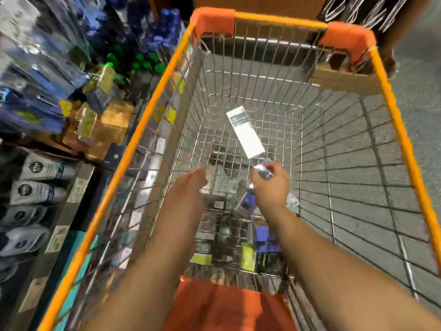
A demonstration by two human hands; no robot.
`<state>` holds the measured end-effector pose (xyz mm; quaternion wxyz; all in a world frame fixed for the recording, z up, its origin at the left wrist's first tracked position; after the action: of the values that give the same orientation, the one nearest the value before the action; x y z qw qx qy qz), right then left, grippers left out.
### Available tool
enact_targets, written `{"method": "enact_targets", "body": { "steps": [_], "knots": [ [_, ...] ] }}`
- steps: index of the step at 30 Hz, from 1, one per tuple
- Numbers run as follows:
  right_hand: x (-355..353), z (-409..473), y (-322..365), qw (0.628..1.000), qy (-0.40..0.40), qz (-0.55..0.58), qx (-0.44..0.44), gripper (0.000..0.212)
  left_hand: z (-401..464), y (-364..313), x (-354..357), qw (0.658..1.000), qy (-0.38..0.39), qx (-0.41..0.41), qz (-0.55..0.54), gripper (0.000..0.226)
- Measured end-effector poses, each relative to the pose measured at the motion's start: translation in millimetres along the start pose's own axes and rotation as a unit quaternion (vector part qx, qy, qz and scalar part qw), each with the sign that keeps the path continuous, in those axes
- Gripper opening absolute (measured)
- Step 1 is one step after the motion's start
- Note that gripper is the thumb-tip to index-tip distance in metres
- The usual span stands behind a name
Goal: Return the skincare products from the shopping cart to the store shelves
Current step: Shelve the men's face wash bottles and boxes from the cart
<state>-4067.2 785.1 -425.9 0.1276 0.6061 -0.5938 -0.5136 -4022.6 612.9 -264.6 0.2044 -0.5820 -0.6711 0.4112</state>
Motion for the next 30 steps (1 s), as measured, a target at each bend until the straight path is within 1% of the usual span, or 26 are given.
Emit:
{"method": "enact_targets", "body": {
  "steps": [2,4,5,6,8,9,10,11,12,13,14,16,19,22,24,28,30],
  "knots": [
    [10.0,19.7,-0.7,0.998,0.003,-0.053,-0.036,0.033,7.4,8.9,3.6,1.0,0.013,-0.014,-0.02,0.017],
    [21.8,37.1,-0.4,0.993,0.011,-0.104,-0.059,0.043,11.6,20.4,5.5,0.999,0.005,-0.03,-0.015,0.022],
    [28.7,44.8,-0.6,0.99,0.015,-0.122,-0.07,0.048,14.6,25.2,6.3,1.0,0.0,-0.024,-0.003,0.026],
    [34.6,51.2,-0.5,0.988,0.017,-0.128,-0.079,0.052,16.7,25.9,8.2,1.0,-0.002,-0.027,0.0,0.037],
    [45.9,64.9,-0.7,0.987,0.017,-0.131,-0.091,0.057,23.1,35.0,12.2,0.996,0.007,-0.089,-0.027,0.075],
    [49.8,71.9,-0.4,0.985,0.015,-0.143,-0.098,0.06,25.6,39.9,11.6,0.995,0.006,-0.101,-0.018,0.087],
    [53.4,78.2,-0.2,0.982,0.014,-0.159,-0.102,0.063,26.9,36.7,10.7,0.996,0.033,-0.077,0.007,0.087],
    [56.4,84.4,-0.4,0.979,0.013,-0.174,-0.102,0.066,27.1,35.0,8.3,0.997,0.044,-0.05,0.033,0.074],
    [58.6,89.4,-0.1,0.977,0.011,-0.188,-0.097,0.069,28.8,39.7,4.7,0.998,0.017,-0.053,0.025,0.051],
    [60.8,94.0,0.1,0.976,0.008,-0.199,-0.088,0.071,30.7,45.3,2.8,0.997,-0.001,-0.077,0.001,0.029],
    [61.9,96.2,-0.3,0.976,0.006,-0.205,-0.076,0.072,32.0,49.4,1.9,0.996,-0.009,-0.093,-0.012,0.017],
    [63.7,97.5,-3.4,0.978,0.001,-0.198,-0.065,0.07,35.5,56.3,-1.6,0.994,-0.002,-0.104,-0.013,0.014],
    [62.7,92.0,-8.5,0.981,-0.023,-0.169,-0.097,0.065,38.6,55.7,-6.6,0.994,-0.007,-0.106,-0.017,0.015],
    [57.1,71.9,-6.8,0.984,-0.027,-0.145,-0.102,0.064,37.3,51.3,-7.0,0.994,-0.024,-0.106,-0.035,0.02],
    [51.6,52.8,-2.4,0.989,-0.033,-0.105,-0.096,0.062,32.1,46.8,-5.1,0.994,-0.025,-0.102,-0.038,0.021],
    [38.9,13.0,6.2,0.998,-0.049,-0.014,-0.025,0.054,18.1,39.6,2.5,0.994,-0.003,-0.092,-0.066,0.019],
    [30.6,-13.4,10.8,0.996,-0.048,0.075,0.028,0.046,9.8,34.5,6.7,0.992,-0.006,-0.093,-0.088,0.018]
  ]
}}
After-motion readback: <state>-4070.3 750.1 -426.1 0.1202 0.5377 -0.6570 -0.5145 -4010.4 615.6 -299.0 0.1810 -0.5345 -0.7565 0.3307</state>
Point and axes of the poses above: each hand's wrist, its own z-axis towards the middle knuckle, its own x-axis out of the palm, y = z × x, the point moved 1 cm from there along z, towards the middle knuckle, and after that the axes turned 7 degrees about x, right-handed, at the moved point
